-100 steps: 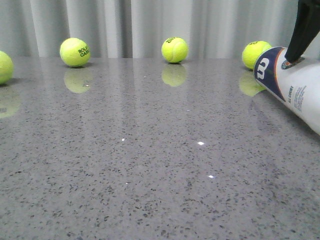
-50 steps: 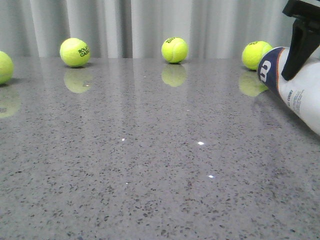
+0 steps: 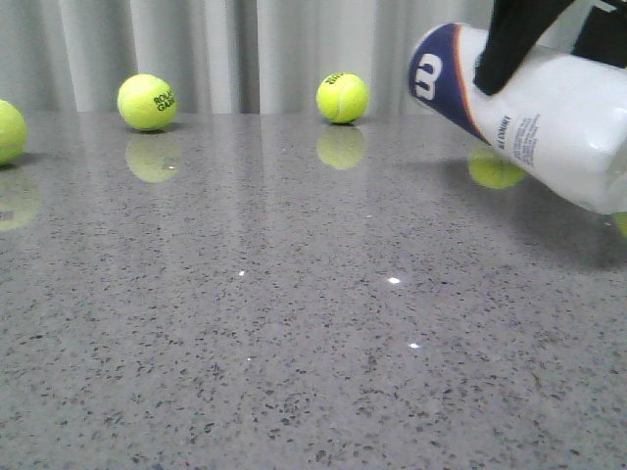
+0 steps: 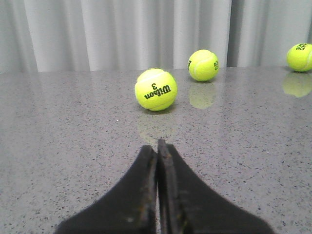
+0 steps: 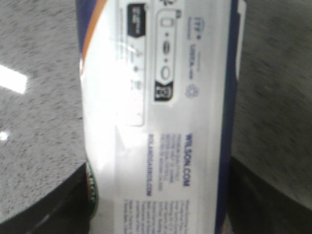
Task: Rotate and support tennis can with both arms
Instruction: 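Grasp the can's middle with the right gripper and lift it, then carry the can toward the table center and lower it on its side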
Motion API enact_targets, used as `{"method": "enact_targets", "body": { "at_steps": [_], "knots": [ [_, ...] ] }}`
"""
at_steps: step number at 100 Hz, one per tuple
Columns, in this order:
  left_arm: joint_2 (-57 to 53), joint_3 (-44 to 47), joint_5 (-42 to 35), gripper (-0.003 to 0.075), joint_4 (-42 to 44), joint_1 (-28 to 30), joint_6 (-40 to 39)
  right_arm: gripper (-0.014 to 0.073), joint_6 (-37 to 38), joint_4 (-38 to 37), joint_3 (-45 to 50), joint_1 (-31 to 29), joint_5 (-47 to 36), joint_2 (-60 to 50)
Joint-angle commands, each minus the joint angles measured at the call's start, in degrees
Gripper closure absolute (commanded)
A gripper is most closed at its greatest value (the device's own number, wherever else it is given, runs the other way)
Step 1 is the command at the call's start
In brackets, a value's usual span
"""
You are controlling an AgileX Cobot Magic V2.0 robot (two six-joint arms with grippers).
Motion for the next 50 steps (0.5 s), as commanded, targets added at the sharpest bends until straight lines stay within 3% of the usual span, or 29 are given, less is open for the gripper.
{"method": "enact_targets", "body": {
  "at_steps": [1,29,50],
  "knots": [
    [-2.3,2.8,-4.4,0.0741,-0.3,0.1,-0.4,0.0345,-4.1,1.1,-5.4,2.5,1.4,0.0],
    [-2.3,2.8,-4.4,0.0741,-0.3,0.1,-0.4,0.0345,-13.9,-1.0,-16.7,9.8,4.1,7.6],
    [-2.3,2.8,-4.4,0.0741,-0.3,0.1,-0.4,0.0309,-29.5,-2.8,-21.7,14.5,4.5,11.2]
  ]
}}
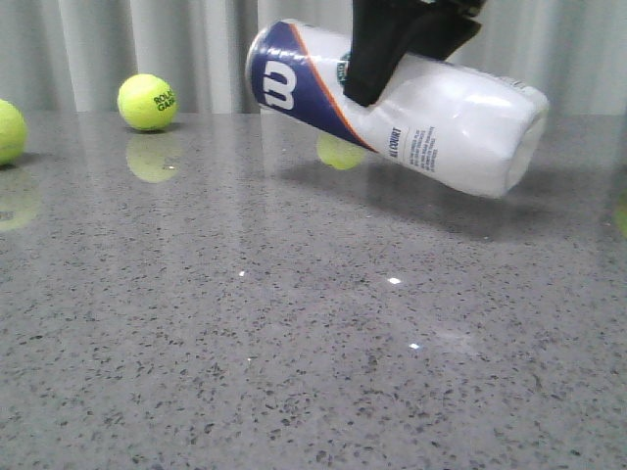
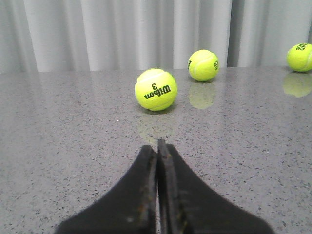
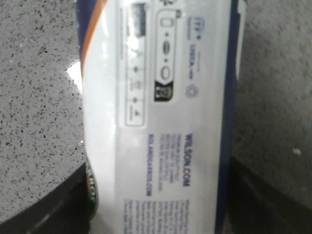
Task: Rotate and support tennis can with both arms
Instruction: 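Carry the can toward the table center and lower it on its side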
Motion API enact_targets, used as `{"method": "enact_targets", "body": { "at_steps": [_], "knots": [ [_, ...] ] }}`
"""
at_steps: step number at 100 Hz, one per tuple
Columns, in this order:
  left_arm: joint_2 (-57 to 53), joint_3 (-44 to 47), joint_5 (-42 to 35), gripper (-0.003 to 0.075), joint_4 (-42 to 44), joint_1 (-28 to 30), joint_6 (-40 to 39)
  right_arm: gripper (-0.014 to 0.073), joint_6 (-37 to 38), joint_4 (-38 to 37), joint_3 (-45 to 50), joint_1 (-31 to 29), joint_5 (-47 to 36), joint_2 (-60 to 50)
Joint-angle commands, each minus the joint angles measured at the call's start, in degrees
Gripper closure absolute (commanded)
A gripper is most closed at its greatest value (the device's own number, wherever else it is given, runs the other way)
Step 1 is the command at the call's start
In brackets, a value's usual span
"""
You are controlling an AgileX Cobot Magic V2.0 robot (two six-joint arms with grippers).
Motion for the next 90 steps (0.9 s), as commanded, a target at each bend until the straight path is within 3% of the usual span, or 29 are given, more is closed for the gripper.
{"method": "enact_targets", "body": {
  "at_steps": [1,32,80,90],
  "knots": [
    [-2.3,2.8,-4.4,0.0741,-0.3,0.1,-0.4,0.0309,-9.2,0.2,-2.9,1.5,-0.4,-1.9],
    [-2.3,2.8,-4.4,0.0741,-0.3,0.1,-0.4,0.0309,-33.4,0.1,-2.9,4.3,-0.5,-1.8],
    [-2.3,2.8,-4.4,0.0741,-0.3,0.1,-0.4,0.0309,-33.9,-0.6,-2.9,4.3,0.6,1.9],
    [-2.3,2.8,-4.4,0.0741,-0.3,0.1,-0.4,0.0249,-33.9,-0.6,-2.9,4.3,0.7,1.9]
  ]
}}
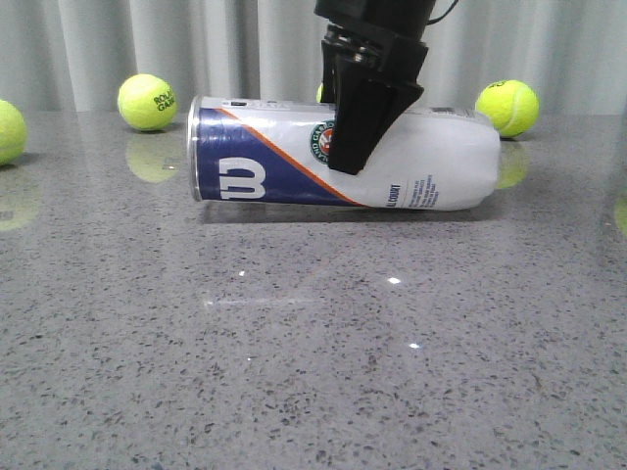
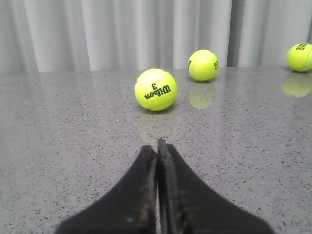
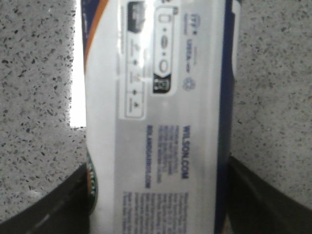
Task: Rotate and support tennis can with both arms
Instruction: 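Carry the can toward the table center and lower it on its side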
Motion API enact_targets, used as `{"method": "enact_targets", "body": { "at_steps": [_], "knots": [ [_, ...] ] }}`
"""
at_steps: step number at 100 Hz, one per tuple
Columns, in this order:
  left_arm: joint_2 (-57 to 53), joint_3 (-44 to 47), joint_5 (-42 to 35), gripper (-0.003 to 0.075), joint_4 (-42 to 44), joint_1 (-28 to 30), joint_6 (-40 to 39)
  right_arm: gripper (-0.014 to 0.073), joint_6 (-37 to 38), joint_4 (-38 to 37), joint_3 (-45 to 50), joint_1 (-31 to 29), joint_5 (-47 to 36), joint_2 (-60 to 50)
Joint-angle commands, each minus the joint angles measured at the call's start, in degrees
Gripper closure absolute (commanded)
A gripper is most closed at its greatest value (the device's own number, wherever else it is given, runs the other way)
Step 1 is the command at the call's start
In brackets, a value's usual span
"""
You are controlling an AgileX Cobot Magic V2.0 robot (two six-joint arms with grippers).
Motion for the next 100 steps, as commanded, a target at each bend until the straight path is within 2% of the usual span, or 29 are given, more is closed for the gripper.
{"method": "enact_targets", "body": {
  "at_steps": [1,19,26,88,95,100],
  "knots": [
    [-2.3,2.8,-4.4,0.0741,-0.3,0.1,-0.4,0.0242,-0.7,0.9,-1.8,-0.1,-0.2,-3.1],
    [-2.3,2.8,-4.4,0.0741,-0.3,0.1,-0.4,-0.0012,-0.7,0.9,-1.8,-0.1,0.4,-3.1],
    [-2.3,2.8,-4.4,0.0741,-0.3,0.1,-0.4,-0.0073,-0.7,0.9,-1.8,-0.1,0.4,-3.1],
    [-2.3,2.8,-4.4,0.0741,-0.3,0.1,-0.4,-0.0072,-0.7,0.5,-3.2,-0.1,0.4,-5.9],
    [-2.3,2.8,-4.4,0.0741,-0.3,0.1,-0.4,-0.0038,-0.7,0.4,-4.1,-0.1,2.1,-6.5],
    [-2.3,2.8,-4.4,0.0741,-0.3,0.1,-0.4,0.0029,-0.7,0.4,-4.6,-0.1,2.9,-7.1]
  ]
}}
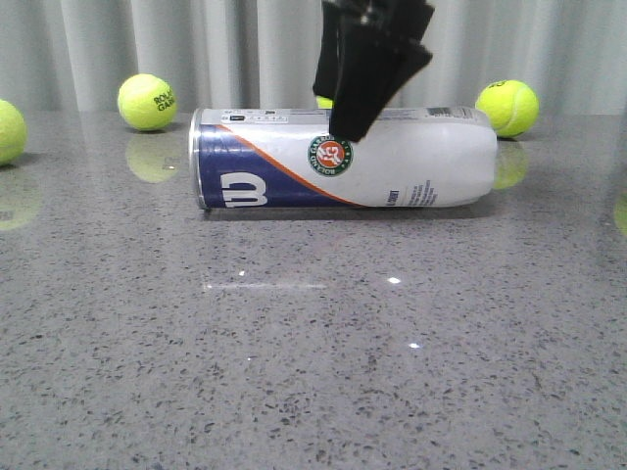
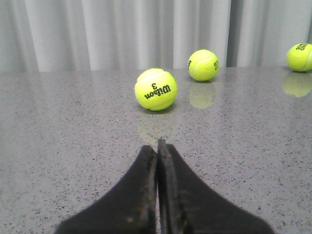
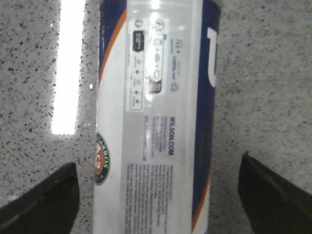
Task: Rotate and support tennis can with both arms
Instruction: 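Carry the can toward the table center and lower it on its side, then open the right gripper and raise it away from the can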
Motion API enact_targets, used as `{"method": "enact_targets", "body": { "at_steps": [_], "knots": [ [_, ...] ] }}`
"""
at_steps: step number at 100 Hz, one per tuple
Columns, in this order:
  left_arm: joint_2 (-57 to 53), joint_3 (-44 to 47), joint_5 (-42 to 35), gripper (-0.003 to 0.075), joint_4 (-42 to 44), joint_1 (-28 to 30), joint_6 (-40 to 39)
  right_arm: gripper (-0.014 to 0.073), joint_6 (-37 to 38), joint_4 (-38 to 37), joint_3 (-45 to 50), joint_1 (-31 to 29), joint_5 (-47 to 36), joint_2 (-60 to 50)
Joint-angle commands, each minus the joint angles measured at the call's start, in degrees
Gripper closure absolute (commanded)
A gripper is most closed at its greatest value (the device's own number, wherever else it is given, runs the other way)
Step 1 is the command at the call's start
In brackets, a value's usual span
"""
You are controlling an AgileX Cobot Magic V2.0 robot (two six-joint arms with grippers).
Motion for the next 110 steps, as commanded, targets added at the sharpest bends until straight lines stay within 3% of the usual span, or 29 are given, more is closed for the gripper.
{"method": "enact_targets", "body": {
  "at_steps": [1,28,46,68,79,92,110],
  "knots": [
    [-2.3,2.8,-4.4,0.0741,-0.3,0.1,-0.4,0.004,-0.6,0.6,-2.7,-0.1,2.8,-4.6],
    [-2.3,2.8,-4.4,0.0741,-0.3,0.1,-0.4,0.0663,3.5,0.3,-2.7,-0.3,4.4,-8.9],
    [-2.3,2.8,-4.4,0.0741,-0.3,0.1,-0.4,0.0659,5.2,-0.2,-2.7,-0.3,4.2,-12.7],
    [-2.3,2.8,-4.4,0.0741,-0.3,0.1,-0.4,0.0659,39.6,-1.1,-2.7,-1.0,3.1,-16.7],
    [-2.3,2.8,-4.4,0.0741,-0.3,0.1,-0.4,0.0659,46.4,-2.5,-2.7,-1.6,4.7,-17.6],
    [-2.3,2.8,-4.4,0.0741,-0.3,0.1,-0.4,0.0658,64.8,-3.2,-2.4,-3.3,4.7,-19.2],
    [-2.3,2.8,-4.4,0.0741,-0.3,0.1,-0.4,0.0658,74.2,-9.9,-2.3,-3.5,3.0,-23.3]
  ]
}}
